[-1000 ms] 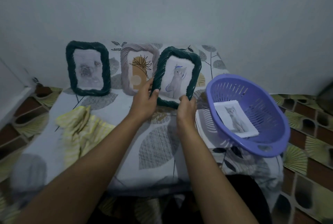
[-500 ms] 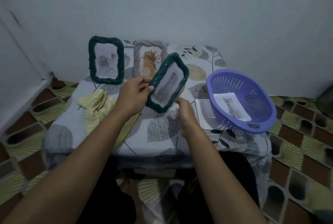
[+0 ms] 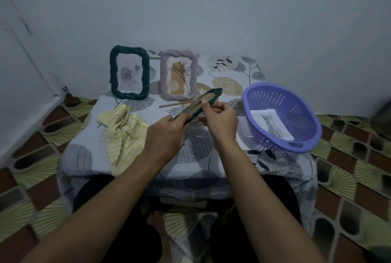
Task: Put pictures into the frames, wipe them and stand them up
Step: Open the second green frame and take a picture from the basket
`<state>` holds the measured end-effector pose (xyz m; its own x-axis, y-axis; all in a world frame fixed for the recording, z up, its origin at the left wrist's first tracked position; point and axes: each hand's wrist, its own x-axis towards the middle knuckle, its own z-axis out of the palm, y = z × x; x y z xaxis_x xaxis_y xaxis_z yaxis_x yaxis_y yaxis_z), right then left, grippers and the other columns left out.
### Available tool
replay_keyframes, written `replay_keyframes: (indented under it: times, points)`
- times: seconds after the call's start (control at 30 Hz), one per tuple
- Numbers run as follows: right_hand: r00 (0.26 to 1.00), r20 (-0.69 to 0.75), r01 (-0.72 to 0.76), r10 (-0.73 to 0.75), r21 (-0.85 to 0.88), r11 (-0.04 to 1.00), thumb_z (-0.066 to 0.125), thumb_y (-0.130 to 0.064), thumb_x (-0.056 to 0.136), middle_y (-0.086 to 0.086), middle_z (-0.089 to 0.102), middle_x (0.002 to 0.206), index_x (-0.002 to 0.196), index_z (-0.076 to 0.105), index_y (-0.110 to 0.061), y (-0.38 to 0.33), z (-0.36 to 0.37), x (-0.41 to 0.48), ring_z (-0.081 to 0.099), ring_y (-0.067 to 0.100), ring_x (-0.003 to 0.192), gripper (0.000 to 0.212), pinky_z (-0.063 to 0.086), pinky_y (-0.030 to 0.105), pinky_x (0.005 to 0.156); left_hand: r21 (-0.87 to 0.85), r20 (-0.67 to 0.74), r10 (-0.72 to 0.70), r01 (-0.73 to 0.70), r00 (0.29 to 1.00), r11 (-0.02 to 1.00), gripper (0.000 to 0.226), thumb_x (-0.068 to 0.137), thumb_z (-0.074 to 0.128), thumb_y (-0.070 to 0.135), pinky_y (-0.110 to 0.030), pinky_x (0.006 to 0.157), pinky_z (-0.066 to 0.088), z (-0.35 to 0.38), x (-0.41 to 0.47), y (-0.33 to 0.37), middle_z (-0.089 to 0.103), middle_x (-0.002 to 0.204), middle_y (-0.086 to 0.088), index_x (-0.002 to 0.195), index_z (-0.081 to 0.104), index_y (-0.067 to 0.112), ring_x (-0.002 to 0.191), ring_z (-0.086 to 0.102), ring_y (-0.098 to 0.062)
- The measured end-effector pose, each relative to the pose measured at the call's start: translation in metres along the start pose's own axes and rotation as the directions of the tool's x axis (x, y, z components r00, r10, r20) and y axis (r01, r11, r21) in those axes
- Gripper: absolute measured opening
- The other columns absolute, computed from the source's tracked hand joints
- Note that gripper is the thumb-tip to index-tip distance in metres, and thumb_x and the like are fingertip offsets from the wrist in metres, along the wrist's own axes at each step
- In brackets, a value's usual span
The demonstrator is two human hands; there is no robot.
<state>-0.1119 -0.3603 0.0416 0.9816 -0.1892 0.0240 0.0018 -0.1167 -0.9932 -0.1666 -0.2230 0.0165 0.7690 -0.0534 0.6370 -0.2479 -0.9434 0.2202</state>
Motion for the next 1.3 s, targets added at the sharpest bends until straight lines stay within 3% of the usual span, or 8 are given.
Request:
replay_keyframes:
  times: [0.2, 0.33, 0.47, 0.63, 0.73, 0.97, 1.2, 1.3]
  points:
    - [0.999, -0.015, -0.050, 0.051, 0.070, 0.996, 0.070, -0.046, 0.068, 0.002, 0.076, 0.082, 0.090, 0.071, -0.014, 0.006, -0.007, 0.006, 0.075, 0.019, 0.072, 0.039, 0.063, 0.042, 0.073, -0.229, 0.016, 0.038, -0.033, 0.999, 0.973, 0.036, 0.089, 0.057, 0.051, -0.033, 0.055, 0.055, -0.008, 0.006, 0.004, 0.074, 0.075, 0.001, 0.100, 0.073, 0.021, 0.064, 0.070, -0.021]
    - [0.997, -0.005, -0.081, 0.082, 0.129, 0.988, 0.069, -0.023, 0.091, 0.008, 0.076, 0.091, 0.101, 0.073, -0.004, 0.014, -0.017, 0.016, 0.073, 0.016, 0.069, 0.023, 0.057, 0.025, 0.062, -0.394, -0.112, -0.127, 0.073, 0.986, 0.916, 0.035, 0.096, 0.055, 0.039, -0.029, 0.049, 0.043, -0.025, 0.021, 0.012, 0.067, 0.062, -0.001, 0.083, 0.075, 0.014, 0.053, 0.060, -0.020]
    - [0.996, -0.018, -0.080, 0.083, 0.131, 0.988, 0.067, -0.028, 0.094, 0.004, 0.075, 0.094, 0.100, 0.076, -0.013, 0.020, -0.024, 0.022, 0.072, 0.023, 0.084, 0.019, 0.062, 0.036, 0.075, -0.544, -0.054, -0.421, 0.327, 0.905, 0.773, 0.035, 0.097, 0.054, 0.037, -0.040, 0.059, 0.051, -0.028, 0.034, -0.005, 0.068, 0.065, -0.006, 0.084, 0.078, 0.013, 0.063, 0.064, -0.025]
    - [0.998, -0.002, -0.063, 0.064, 0.145, 0.987, 0.065, -0.033, 0.094, 0.006, 0.077, 0.088, 0.074, 0.078, -0.027, 0.025, -0.028, 0.026, 0.071, 0.035, 0.094, 0.023, 0.058, 0.055, 0.084, -0.440, 0.430, -0.565, 0.711, 0.704, 0.549, 0.042, 0.101, 0.045, 0.048, -0.043, 0.098, 0.049, -0.007, 0.037, -0.033, 0.068, 0.114, 0.000, 0.126, 0.067, 0.023, 0.106, 0.063, -0.026]
    - [0.997, 0.014, -0.071, 0.070, 0.160, 0.984, 0.066, -0.033, 0.094, 0.002, 0.077, 0.088, 0.079, 0.077, -0.027, 0.027, -0.028, 0.025, 0.072, 0.029, 0.094, 0.020, 0.057, 0.054, 0.088, -0.449, 0.596, -0.527, 0.796, 0.605, 0.406, 0.040, 0.102, 0.042, 0.049, -0.035, 0.081, 0.049, 0.000, 0.030, -0.035, 0.067, 0.119, 0.000, 0.119, 0.067, 0.022, 0.097, 0.064, -0.018]
    - [0.989, -0.076, -0.105, 0.124, 0.219, 0.970, 0.070, -0.027, 0.093, -0.003, 0.072, 0.097, 0.088, 0.066, -0.026, 0.033, -0.027, 0.027, 0.068, 0.017, 0.095, 0.006, 0.056, 0.047, 0.093, -0.641, 0.567, -0.526, 0.741, 0.634, 0.202, 0.036, 0.103, 0.049, 0.032, -0.027, 0.063, 0.050, 0.006, 0.023, -0.025, 0.071, 0.080, 0.005, 0.101, 0.074, 0.006, 0.066, 0.064, -0.013]
    - [0.995, 0.082, -0.057, 0.051, 0.070, 0.996, 0.065, -0.069, 0.079, -0.007, 0.070, 0.105, 0.105, 0.068, -0.027, 0.033, -0.028, 0.018, 0.065, 0.014, 0.100, 0.049, 0.055, 0.050, 0.094, -0.688, 0.495, -0.531, 0.684, 0.687, 0.243, 0.018, 0.089, 0.071, 0.040, -0.023, 0.065, 0.051, 0.013, 0.023, -0.021, 0.076, 0.081, 0.011, 0.094, 0.075, 0.023, 0.071, 0.069, -0.001]
    - [0.976, 0.212, -0.060, 0.046, 0.061, 0.996, 0.078, -0.064, 0.071, -0.010, 0.069, 0.109, 0.118, 0.065, -0.031, 0.032, -0.030, 0.013, 0.068, 0.014, 0.103, 0.059, 0.058, 0.041, 0.090, -0.652, 0.469, -0.552, 0.692, 0.689, 0.310, 0.047, 0.070, 0.080, 0.059, -0.037, 0.083, 0.059, 0.018, 0.022, -0.019, 0.075, 0.095, 0.007, 0.101, 0.074, 0.023, 0.089, 0.072, -0.011]
